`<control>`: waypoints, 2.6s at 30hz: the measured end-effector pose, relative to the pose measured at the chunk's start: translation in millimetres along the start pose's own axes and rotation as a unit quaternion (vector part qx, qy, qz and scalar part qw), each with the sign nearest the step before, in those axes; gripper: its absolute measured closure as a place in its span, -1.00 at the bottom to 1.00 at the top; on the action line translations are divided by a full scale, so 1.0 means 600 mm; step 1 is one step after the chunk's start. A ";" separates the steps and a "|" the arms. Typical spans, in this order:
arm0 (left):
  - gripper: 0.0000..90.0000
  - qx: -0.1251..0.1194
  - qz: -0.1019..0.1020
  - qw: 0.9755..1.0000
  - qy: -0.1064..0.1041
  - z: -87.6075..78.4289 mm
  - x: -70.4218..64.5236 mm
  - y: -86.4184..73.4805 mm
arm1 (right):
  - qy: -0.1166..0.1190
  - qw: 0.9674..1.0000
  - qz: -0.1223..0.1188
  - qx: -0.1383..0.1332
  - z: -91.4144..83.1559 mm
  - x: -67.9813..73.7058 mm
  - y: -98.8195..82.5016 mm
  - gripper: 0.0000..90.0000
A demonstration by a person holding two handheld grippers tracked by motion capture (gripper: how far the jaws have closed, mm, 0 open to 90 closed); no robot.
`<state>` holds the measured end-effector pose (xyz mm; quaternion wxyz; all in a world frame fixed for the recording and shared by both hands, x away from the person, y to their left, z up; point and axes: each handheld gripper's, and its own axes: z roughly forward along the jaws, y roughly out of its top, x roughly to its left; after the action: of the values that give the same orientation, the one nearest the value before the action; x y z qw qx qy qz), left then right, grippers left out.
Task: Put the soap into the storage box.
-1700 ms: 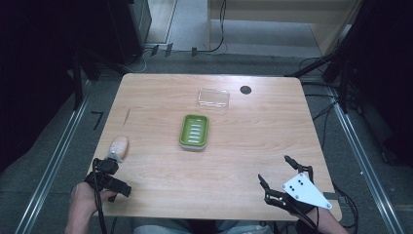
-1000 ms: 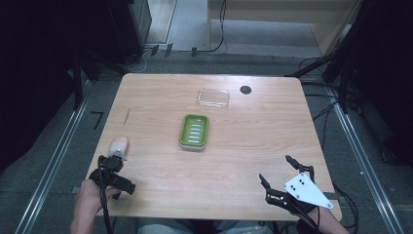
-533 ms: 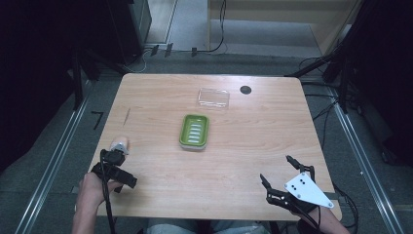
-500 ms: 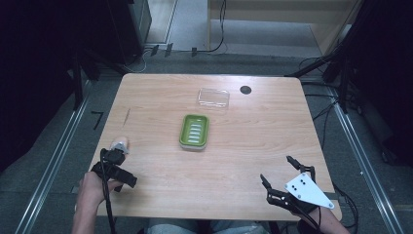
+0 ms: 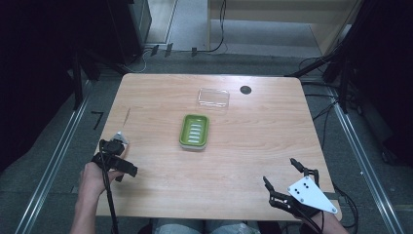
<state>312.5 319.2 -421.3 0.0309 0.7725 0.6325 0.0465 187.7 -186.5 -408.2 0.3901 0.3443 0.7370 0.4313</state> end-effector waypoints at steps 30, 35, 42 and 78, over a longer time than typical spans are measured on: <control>-0.95 -0.017 -0.053 0.998 -0.017 0.014 0.069 0.059 | 0.013 1.000 -0.013 0.000 0.012 0.009 0.008 -0.71; -0.99 -0.020 -0.063 0.998 -0.020 0.018 0.078 0.069 | 0.017 1.000 -0.015 -0.002 0.016 0.009 0.009 -0.71; -1.00 -0.017 -0.075 0.997 -0.016 0.030 0.088 0.079 | 0.024 0.999 -0.022 -0.002 0.022 0.014 0.013 -0.71; -0.42 -0.021 -0.091 0.995 0.029 0.056 0.076 0.109 | 0.016 1.000 -0.014 -0.004 0.019 0.011 0.011 -0.71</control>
<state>388.6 351.2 -446.4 0.0330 0.7094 0.6996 0.0788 195.5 -174.3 -407.7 0.3852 0.3254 0.7461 0.4348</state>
